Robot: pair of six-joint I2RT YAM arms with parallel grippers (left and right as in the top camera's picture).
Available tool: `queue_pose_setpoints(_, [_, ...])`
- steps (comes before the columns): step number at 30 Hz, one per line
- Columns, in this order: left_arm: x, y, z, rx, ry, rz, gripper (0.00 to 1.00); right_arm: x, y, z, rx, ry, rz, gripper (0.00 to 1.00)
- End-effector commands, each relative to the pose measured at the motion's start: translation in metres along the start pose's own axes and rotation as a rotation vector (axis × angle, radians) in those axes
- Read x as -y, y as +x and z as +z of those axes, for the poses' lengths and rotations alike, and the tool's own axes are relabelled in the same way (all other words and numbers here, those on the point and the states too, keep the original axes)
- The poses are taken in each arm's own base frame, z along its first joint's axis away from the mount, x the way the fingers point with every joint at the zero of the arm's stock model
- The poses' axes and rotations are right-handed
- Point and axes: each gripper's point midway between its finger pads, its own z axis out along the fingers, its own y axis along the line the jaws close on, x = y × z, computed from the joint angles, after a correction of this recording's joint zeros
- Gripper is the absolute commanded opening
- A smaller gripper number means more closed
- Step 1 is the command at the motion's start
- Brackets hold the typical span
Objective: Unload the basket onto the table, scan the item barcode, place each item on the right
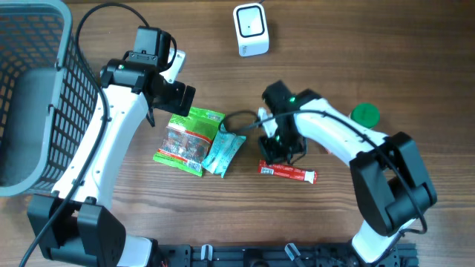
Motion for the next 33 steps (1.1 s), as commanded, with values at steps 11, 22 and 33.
queue_pose_setpoints(11, [-0.002, -0.004, -0.004, 0.016, -0.011, 0.009, 1.00, 0.029, -0.018, 0.028, 0.132, 0.181, -0.113, 0.06])
queue_pose_setpoints(22, [-0.002, -0.004, -0.004, 0.016, -0.011, 0.009, 1.00, 0.009, -0.047, -0.031, 0.205, 0.166, -0.138, 0.25])
queue_pose_setpoints(33, [-0.002, -0.004, -0.004, 0.016, -0.011, 0.009, 1.00, 0.054, 0.004, -0.015, 0.051, 0.357, -0.115, 0.50])
